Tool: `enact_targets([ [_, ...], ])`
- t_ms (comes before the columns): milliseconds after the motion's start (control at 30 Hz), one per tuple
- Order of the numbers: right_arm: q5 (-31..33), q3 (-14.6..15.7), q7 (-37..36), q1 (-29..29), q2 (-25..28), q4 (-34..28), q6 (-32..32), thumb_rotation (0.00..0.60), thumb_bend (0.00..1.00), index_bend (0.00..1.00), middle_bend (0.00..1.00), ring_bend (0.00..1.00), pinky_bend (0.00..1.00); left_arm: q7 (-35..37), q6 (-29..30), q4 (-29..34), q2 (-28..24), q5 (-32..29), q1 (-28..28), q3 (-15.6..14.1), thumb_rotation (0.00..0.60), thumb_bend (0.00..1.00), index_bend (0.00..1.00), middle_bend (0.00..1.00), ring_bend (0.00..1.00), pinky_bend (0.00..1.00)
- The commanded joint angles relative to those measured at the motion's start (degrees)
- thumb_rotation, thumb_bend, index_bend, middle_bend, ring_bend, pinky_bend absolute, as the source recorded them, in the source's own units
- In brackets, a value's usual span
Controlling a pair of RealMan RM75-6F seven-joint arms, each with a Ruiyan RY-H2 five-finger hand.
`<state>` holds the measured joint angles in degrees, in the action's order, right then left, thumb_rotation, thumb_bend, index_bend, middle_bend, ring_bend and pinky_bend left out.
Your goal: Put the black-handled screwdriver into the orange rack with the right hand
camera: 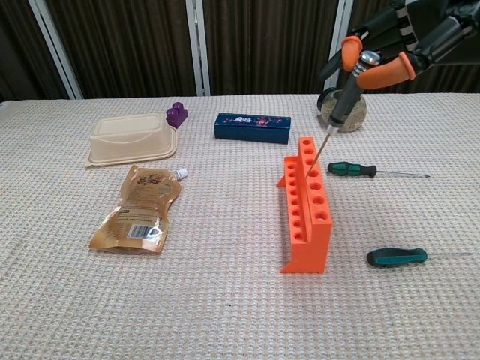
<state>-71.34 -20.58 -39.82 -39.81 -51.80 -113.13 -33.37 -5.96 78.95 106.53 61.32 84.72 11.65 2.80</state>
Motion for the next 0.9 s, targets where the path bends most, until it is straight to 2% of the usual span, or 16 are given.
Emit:
enact_targets([
  [33, -0.18, 0.06, 0.12, 0.05, 0.39, -0.32, -0.27, 0.6, 0.37, 0.68, 0.25, 0.0, 0.0, 0.0, 0.08, 0.05, -0.02, 0.09, 0.01, 0.03, 0.6, 0.33, 0.22, 0.0, 0.0, 0.0],
  [900, -3.04, 1.32, -2.03, 0.53, 2.88, -1.59, -0.84, 0.6, 0.37, 0.68, 0.25, 0.0, 0.0, -0.75, 0.2, 0.89, -0.04, 0.41, 0.12, -0.01, 0.6, 0.33, 0.22, 0.0, 0.0, 0.0],
])
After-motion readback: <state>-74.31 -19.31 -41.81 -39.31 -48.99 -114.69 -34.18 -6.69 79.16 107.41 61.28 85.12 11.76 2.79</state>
